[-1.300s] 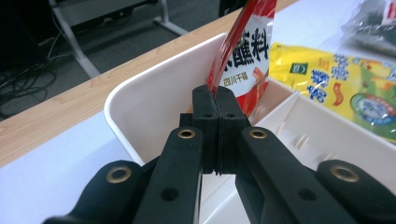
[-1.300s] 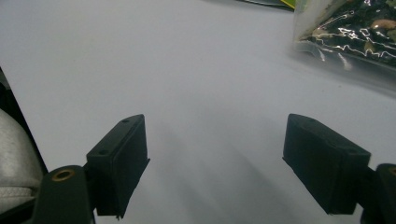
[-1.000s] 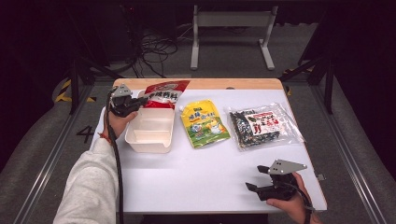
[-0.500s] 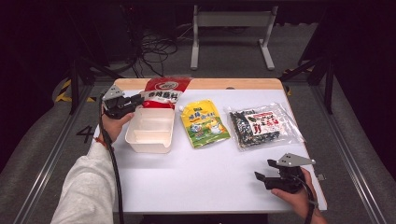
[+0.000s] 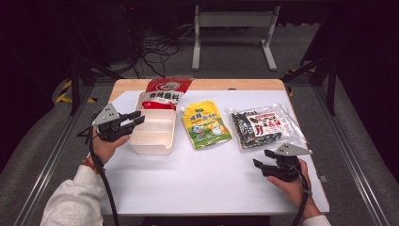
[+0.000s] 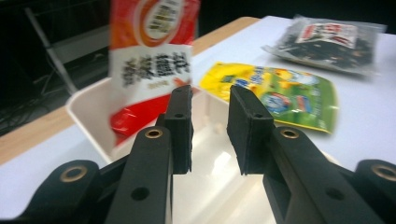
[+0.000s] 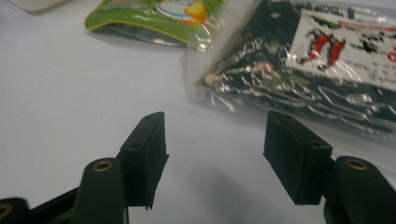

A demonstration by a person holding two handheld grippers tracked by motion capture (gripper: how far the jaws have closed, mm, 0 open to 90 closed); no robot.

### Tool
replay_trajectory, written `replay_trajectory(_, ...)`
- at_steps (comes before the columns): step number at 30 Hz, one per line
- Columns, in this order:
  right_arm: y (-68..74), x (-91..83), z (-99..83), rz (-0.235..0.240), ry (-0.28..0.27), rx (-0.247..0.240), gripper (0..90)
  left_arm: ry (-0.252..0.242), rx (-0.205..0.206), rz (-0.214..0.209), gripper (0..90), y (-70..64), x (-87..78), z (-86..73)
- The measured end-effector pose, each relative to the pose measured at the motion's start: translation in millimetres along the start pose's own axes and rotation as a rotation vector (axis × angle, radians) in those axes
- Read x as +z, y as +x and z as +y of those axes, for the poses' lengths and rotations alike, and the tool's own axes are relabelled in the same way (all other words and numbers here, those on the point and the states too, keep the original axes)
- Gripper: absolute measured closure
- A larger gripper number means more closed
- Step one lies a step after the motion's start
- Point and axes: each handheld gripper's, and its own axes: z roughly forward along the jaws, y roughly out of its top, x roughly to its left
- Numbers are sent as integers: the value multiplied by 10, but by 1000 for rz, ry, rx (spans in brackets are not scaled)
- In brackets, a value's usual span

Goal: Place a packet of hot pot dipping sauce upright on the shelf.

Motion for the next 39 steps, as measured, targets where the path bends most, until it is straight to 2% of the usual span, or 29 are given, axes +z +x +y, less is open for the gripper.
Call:
replay_trajectory(3, 68, 87, 117, 21, -27, -24, 407, 10, 3, -37, 705, -165, -83, -60)
replay_trajectory(6, 117, 187, 209, 44, -39, -45, 418, 39, 27, -59, 677, -365, -137, -124)
replay_trajectory(10, 197, 360, 302, 56, -16, -83, 449, 69, 55, -102, 671, -586, -175, -204)
replay_trajectory(12, 224, 470, 340, 63, 12, -96, 529, 85, 59, -129, 672, -676, -177, -252)
replay_trajectory(14, 229, 553, 361, 53, 35, -107, 656, 108, 69, -161, 692, -747, -165, -290)
replay_trajectory(19, 201, 673, 351, 36, 69, -107, 789, 135, 74, -203, 696, -874, -141, -334)
replay_trajectory(20, 191, 680, 347, 30, 71, -114, 848, 136, 77, -212, 692, -900, -134, -331)
replay_trajectory(21, 184, 673, 346, 38, 67, -115, 893, 136, 83, -221, 686, -928, -123, -327)
replay_trajectory(22, 180, 659, 346, 35, 64, -118, 900, 136, 84, -238, 682, -959, -100, -320)
replay_trajectory(23, 180, 659, 346, 35, 64, -118, 900, 136, 84, -238, 679, -959, -100, -320)
replay_trajectory(25, 180, 635, 335, 51, 64, -117, 900, 145, 98, -257, 678, -1014, -56, -312)
replay_trajectory(29, 261, 546, 272, 112, 73, -132, 900, 182, 125, -304, 674, -1124, 48, -319)
replay_trajectory(35, 468, 235, 65, 224, 102, -194, 900, 198, 147, -327, 666, -1183, 121, -306)
replay_trajectory(37, 540, 118, -16, 245, 113, -233, 900, 193, 142, -329, 666, -1183, 125, -302)
replay_trajectory(39, 559, 15, -88, 251, 117, -236, 900, 191, 141, -331, 665, -1177, 132, -298)
